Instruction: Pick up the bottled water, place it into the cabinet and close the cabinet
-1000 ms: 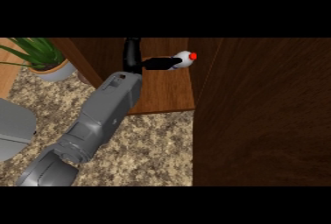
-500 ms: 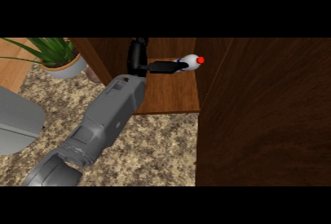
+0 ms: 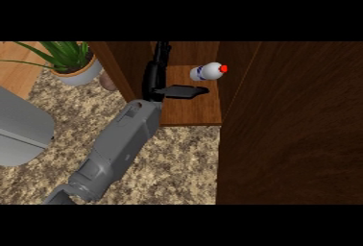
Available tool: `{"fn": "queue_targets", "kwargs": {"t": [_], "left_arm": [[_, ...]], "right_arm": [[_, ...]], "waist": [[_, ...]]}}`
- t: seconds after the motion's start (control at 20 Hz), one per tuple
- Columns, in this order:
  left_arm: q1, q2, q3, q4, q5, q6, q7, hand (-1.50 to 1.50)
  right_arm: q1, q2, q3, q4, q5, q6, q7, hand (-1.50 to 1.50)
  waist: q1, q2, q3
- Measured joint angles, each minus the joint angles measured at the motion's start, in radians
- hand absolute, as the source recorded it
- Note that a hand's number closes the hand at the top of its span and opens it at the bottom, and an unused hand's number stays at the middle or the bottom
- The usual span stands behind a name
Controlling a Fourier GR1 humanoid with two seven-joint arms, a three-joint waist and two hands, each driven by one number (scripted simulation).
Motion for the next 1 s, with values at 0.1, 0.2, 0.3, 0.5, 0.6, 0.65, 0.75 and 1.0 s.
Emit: {"fn": "queue_targets", "kwargs": {"t": [0.1, 0.2, 0.3, 0.5, 0.6, 0.65, 0.75, 1.0], "left_arm": [[0.051, -0.001, -0.035, -0.080, 0.019, -0.019, 0.018, -1.50], [0.109, -0.001, -0.077, -0.162, 0.036, -0.038, 0.030, -1.50], [0.169, -0.001, -0.110, -0.241, 0.047, -0.057, 0.036, -1.50], [0.284, 0.002, -0.167, -0.405, 0.041, -0.074, 0.049, -1.50], [0.345, 0.008, -0.197, -0.497, 0.027, -0.069, 0.062, -1.50], [0.380, 0.013, -0.212, -0.545, 0.022, -0.066, 0.070, -1.50], [0.435, 0.024, -0.239, -0.630, 0.013, -0.067, 0.089, -1.50], [0.579, 0.091, -0.281, -0.822, 0.014, -0.078, 0.144, 1.50]], "right_arm": [[0.000, 0.000, -0.001, 0.000, 0.004, -0.005, 0.002, -1.50], [-0.001, 0.002, 0.001, 0.004, 0.012, -0.007, -0.002, -1.50], [-0.004, 0.005, 0.009, 0.001, 0.016, -0.016, 0.007, -1.50], [0.010, 0.009, 0.032, -0.001, 0.029, -0.021, -0.003, -1.50], [0.016, 0.004, 0.029, -0.006, 0.032, -0.025, -0.001, -1.50], [0.018, 0.005, 0.032, -0.006, 0.035, -0.028, -0.002, -1.50], [0.008, -0.007, 0.032, -0.009, 0.046, -0.027, 0.006, -1.50], [-0.002, -0.063, 0.052, -0.019, 0.073, 0.018, 0.004, 1.50]], "waist": [[0.008, -0.002, 0.000], [0.012, -0.003, 0.000], [0.017, -0.003, 0.000], [0.021, -0.003, 0.000], [0.024, -0.003, 0.000], [0.025, -0.003, 0.000], [0.026, -0.002, 0.000], [0.029, -0.003, 0.000]]}}
